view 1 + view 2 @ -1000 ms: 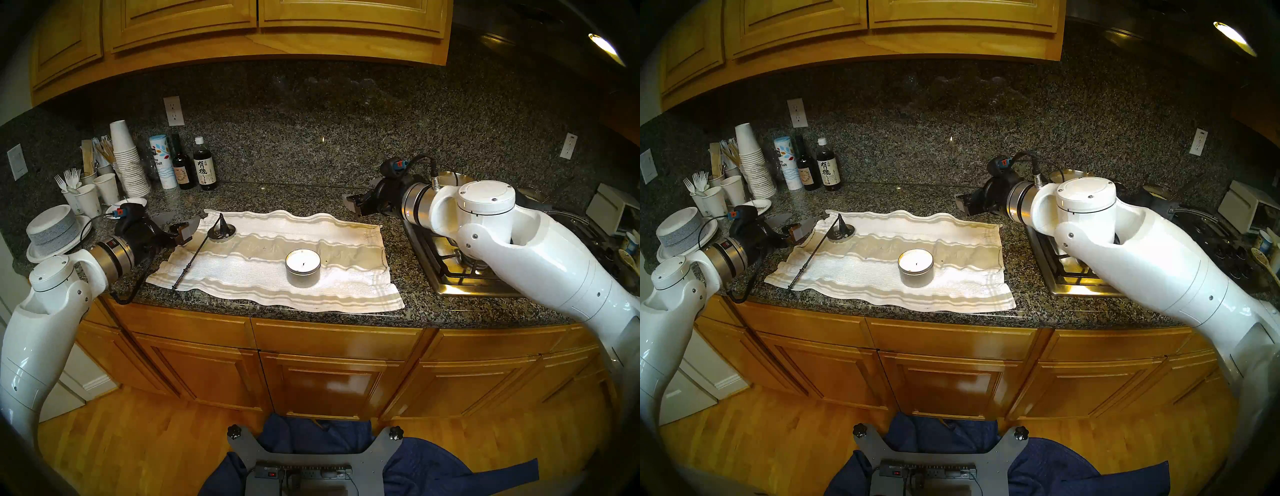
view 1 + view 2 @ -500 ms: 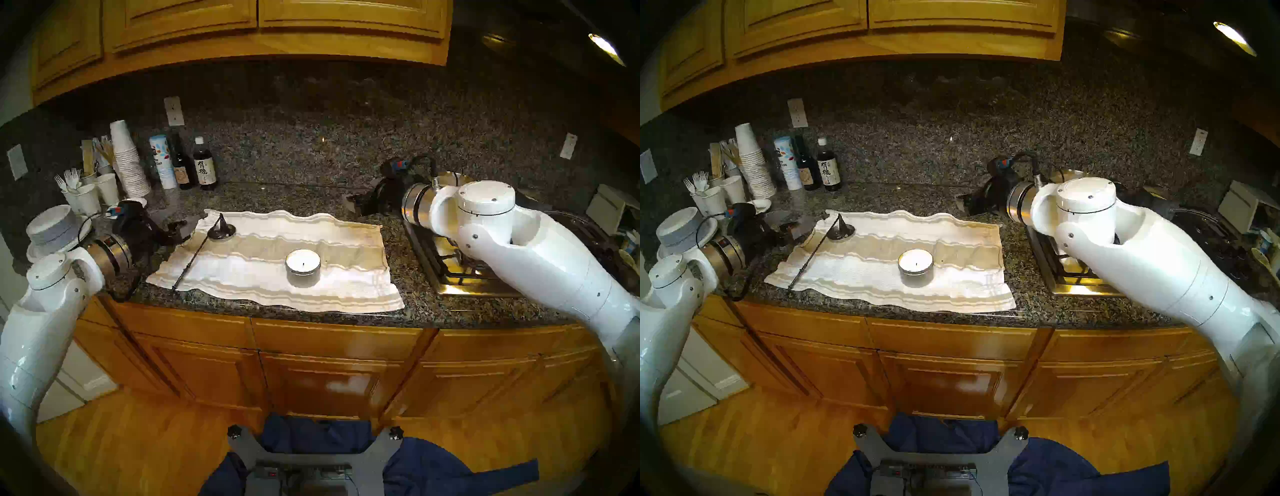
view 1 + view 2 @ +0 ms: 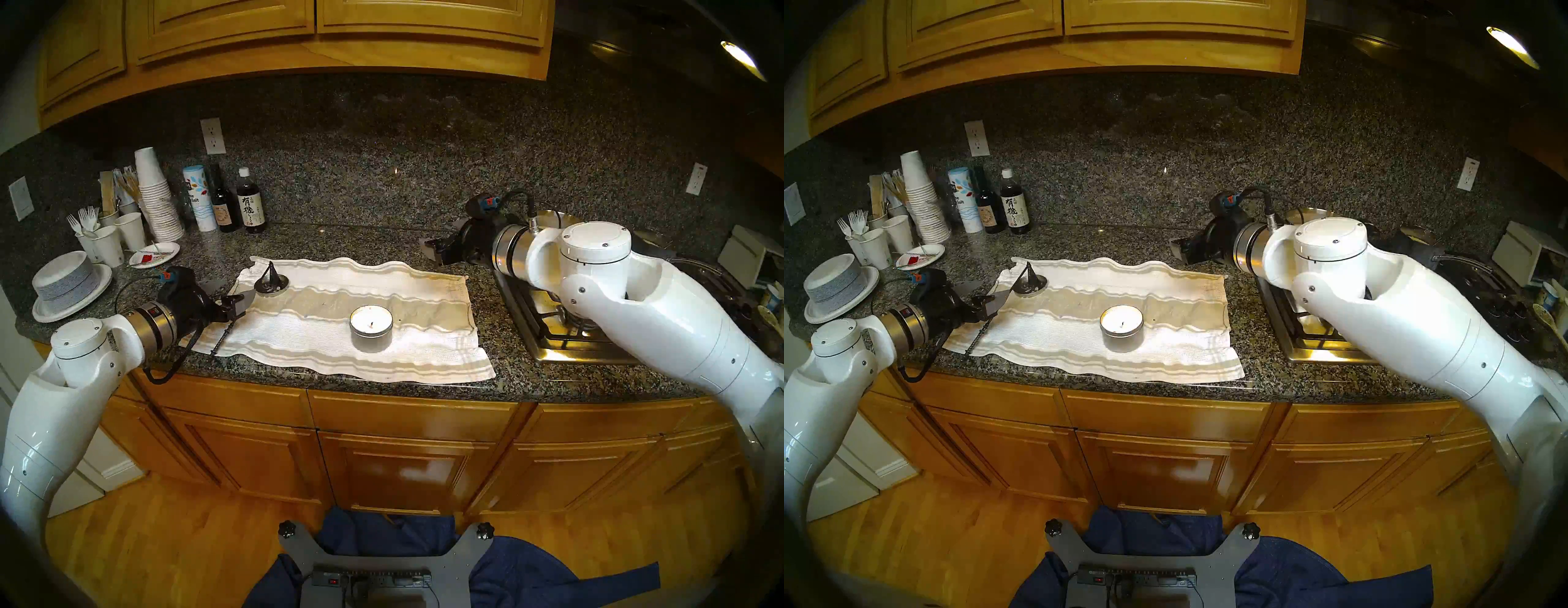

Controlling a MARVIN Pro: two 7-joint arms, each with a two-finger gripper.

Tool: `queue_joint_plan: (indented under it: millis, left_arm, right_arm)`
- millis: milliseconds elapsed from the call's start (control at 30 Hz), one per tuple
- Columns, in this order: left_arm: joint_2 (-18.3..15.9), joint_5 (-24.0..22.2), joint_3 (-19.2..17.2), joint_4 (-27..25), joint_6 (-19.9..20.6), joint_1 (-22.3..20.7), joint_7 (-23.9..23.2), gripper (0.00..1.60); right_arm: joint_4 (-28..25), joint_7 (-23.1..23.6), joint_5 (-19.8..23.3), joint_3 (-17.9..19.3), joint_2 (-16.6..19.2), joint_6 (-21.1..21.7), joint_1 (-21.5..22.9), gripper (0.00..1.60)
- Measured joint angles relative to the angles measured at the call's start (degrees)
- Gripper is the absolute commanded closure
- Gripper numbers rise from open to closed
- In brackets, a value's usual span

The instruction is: Put out candle flame

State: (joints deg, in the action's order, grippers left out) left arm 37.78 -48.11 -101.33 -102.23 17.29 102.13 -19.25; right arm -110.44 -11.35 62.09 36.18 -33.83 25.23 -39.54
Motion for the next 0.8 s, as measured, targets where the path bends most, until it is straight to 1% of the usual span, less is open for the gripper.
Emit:
queue_joint_plan:
  millis: [133,200,233,367,433,567,633,667,800]
  left_arm:
    - [-0.89,0.67,0.65,0.6,0.88,-0.78,-0.82,0.0]
    - [-1.19,0.95,1.07,0.72,1.18,-1.19,-1.18,0.05]
    - [-1.31,1.06,1.29,0.8,1.29,-1.4,-1.35,0.0]
    - [-1.68,1.58,2.54,1.43,1.51,-2.54,-2.0,0.0]
    - [-1.73,2.03,4.03,2.77,1.39,-3.55,-2.39,0.0]
    - [-1.64,2.51,5.56,4.35,1.35,-4.45,-2.59,0.0]
    - [-1.56,2.61,5.93,4.7,1.35,-4.8,-2.61,0.01]
    - [-1.51,2.65,6.1,4.86,1.35,-4.99,-2.62,0.08]
    - [-1.24,2.62,6.42,4.92,1.28,-5.79,-2.62,0.12]
  right_arm:
    - [0.0,-0.01,0.0,-0.01,0.0,0.0,0.0,0.0]
    - [0.0,-0.01,0.0,-0.02,0.01,0.0,0.0,0.0]
    - [0.0,-0.01,0.0,-0.02,0.01,0.0,0.0,0.0]
    - [0.0,-0.02,0.01,-0.03,0.01,0.0,0.0,0.0]
    - [0.0,-0.02,0.02,-0.03,0.01,0.0,0.0,0.0]
    - [0.0,-0.03,0.02,-0.04,0.02,-0.01,0.0,0.0]
    - [0.0,-0.03,0.02,-0.05,0.02,-0.01,0.0,0.0]
    - [0.0,-0.03,0.02,-0.05,0.02,-0.01,0.0,0.0]
    - [0.0,-0.04,0.02,-0.06,0.02,-0.01,0.0,0.0]
